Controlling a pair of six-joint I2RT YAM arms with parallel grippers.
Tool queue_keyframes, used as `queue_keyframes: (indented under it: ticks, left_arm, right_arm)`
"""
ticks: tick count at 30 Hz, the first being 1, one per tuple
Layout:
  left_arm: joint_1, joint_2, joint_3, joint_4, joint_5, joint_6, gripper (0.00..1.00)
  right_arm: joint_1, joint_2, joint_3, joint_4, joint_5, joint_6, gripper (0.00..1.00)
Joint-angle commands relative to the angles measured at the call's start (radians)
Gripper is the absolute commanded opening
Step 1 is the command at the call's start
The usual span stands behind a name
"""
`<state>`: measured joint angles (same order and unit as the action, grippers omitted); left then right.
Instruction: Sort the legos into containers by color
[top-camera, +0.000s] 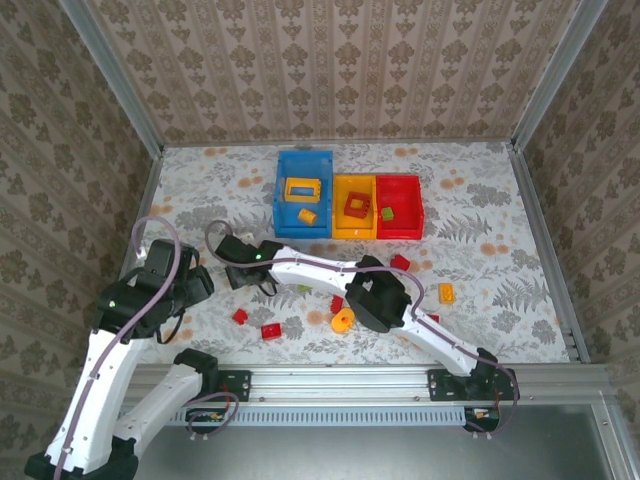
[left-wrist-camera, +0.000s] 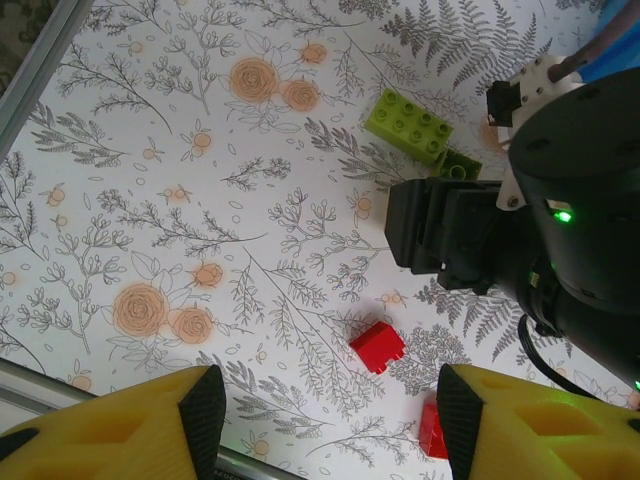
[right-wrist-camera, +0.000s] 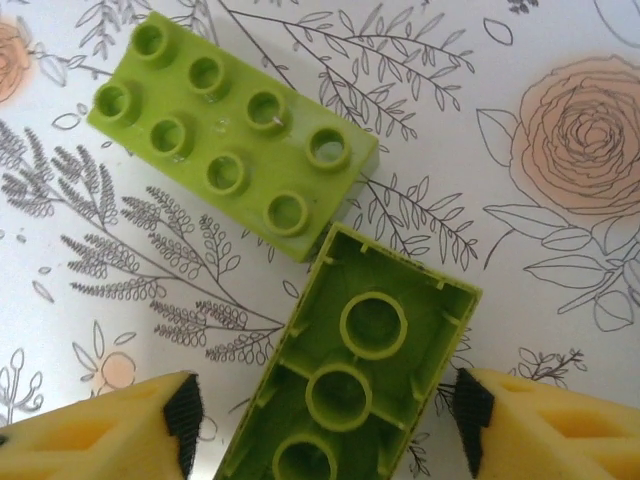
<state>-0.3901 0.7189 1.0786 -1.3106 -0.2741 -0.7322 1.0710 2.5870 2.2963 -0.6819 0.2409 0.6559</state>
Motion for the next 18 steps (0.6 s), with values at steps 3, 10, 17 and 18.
queue_keyframes:
  ticks: [3, 10, 17, 18]
  left_arm:
    - [0.011, -0.015, 0.033, -0.042, 0.002, 0.033, 0.61]
    - [0.012, -0.023, 0.012, -0.001, 0.048, 0.039, 0.60]
    - [0.005, -0.020, -0.097, 0.225, 0.272, 0.058, 0.59]
    - [0.000, -0.016, -0.120, 0.274, 0.303, 0.047, 0.59]
  right_arm:
    - [-0.005, 0.035, 0.062, -0.075, 0.036, 0.021, 0.55]
    - [-0.002, -0.121, -0.121, 0.014, 0.092, -0.031, 0.37]
    - [-0.008, -0.435, -0.510, 0.194, 0.150, -0.128, 0.32]
    - [-0.016, -0.485, -0.562, 0.202, 0.155, -0.135, 0.32]
